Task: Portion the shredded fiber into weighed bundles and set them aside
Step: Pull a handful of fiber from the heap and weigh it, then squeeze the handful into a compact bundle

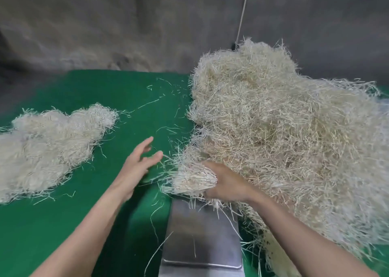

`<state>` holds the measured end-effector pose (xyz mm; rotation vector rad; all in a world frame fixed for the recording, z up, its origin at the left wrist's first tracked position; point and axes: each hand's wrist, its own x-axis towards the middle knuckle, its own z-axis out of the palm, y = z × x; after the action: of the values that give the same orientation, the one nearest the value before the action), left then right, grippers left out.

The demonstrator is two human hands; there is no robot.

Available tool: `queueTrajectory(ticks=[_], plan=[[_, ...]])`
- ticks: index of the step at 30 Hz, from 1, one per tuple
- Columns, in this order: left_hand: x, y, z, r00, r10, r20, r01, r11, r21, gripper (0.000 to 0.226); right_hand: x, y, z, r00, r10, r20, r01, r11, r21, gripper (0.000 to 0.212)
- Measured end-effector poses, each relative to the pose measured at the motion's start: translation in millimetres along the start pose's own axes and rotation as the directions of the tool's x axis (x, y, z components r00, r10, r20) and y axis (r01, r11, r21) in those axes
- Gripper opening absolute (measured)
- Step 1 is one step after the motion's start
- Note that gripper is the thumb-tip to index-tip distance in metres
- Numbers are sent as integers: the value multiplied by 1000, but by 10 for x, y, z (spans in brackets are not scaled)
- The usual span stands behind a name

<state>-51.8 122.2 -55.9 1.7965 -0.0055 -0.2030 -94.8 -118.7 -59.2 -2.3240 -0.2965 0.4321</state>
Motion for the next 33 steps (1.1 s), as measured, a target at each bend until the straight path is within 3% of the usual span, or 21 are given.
queueTrajectory(ticks=[1,3,4,7,11,16,22,28,33], plan=[[-84,-14,36,987,75,143,-83,995,51,84,-39,15,81,999,-30,41,32,999,-43,85],[-242,-83,201,889,116,443,-223,954,199,92,-84,24,233,992,-85,95,94,992,-85,82],[-304,-151,300,857,121,502,-287,920,268,88,-108,28,303,991,-97,93,106,989,-101,83],[-430,-352,492,898,198,393,-344,874,343,68,-231,114,513,997,-76,-21,73,988,-135,88],[-575,-580,485,945,125,301,-216,932,292,44,-533,280,882,975,-71,-210,42,989,-141,82],[-718,-670,677,965,123,233,-168,968,187,47,-618,429,966,918,-34,-396,-80,960,-269,75],[-701,-628,644,979,161,125,-187,954,234,43,-657,496,869,940,19,-341,-106,965,-238,76],[-677,-708,736,954,214,208,-281,881,381,22,-687,532,913,936,11,-352,-119,951,-286,66],[-697,-725,787,950,280,138,-310,897,316,30,-734,525,890,938,9,-347,-91,971,-220,74]])
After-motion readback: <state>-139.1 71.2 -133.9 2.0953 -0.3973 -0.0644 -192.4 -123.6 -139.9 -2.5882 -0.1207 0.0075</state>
